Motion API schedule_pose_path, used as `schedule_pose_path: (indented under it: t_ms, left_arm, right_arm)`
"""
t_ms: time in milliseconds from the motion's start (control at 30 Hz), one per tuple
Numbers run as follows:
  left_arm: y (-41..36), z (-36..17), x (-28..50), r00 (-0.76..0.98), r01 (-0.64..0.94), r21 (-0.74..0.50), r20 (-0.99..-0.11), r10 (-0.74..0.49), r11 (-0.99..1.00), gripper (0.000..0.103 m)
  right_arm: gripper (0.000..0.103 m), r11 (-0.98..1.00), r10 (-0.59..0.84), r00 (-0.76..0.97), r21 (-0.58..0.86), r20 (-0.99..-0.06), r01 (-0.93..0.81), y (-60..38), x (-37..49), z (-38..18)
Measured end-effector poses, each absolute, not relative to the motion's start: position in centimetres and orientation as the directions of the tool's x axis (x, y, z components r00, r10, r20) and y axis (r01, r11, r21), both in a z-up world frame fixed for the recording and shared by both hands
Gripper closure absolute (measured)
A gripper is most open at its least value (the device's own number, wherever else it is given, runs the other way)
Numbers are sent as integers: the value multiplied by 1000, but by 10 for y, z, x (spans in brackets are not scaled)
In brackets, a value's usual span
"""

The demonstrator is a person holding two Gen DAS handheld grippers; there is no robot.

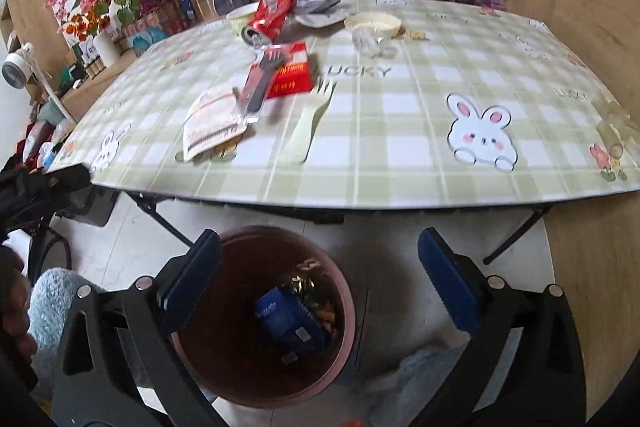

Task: Collect trash
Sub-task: 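Grasp the white card with the left tool while the right tool grasps the black fork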

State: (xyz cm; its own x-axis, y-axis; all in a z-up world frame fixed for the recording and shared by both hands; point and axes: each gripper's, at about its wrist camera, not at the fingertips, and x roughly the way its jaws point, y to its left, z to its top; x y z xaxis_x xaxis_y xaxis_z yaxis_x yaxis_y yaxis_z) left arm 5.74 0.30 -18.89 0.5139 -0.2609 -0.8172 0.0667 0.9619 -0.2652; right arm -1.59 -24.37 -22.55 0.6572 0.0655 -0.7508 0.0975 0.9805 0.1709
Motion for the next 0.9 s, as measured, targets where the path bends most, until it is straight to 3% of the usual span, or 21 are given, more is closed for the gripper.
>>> schedule_pose_path:
  t_ms: [200, 400, 667, 900]
  left_arm:
    - [-39, -203, 114, 442, 40, -341, -837, -323, 939, 36]
    - [-68, -216, 152, 428, -13, -282, -869, -250, 959, 36]
    - [-94, -231, 174, 427, 15, -198, -885, -186, 980, 17]
    - [-118, -239, 178, 455, 74, -46, -888, -74, 996, 13]
  right_arm:
    - [6, 975, 99, 670, 208, -735, 83, -260, -9, -223]
    - [6, 948, 138, 688, 296, -712, 117, -286, -3, -226]
    - [6, 930, 154, 694, 339, -703, 138, -305, -5, -234]
    - [6, 924, 162, 690, 355, -706, 146, -309, -5, -238]
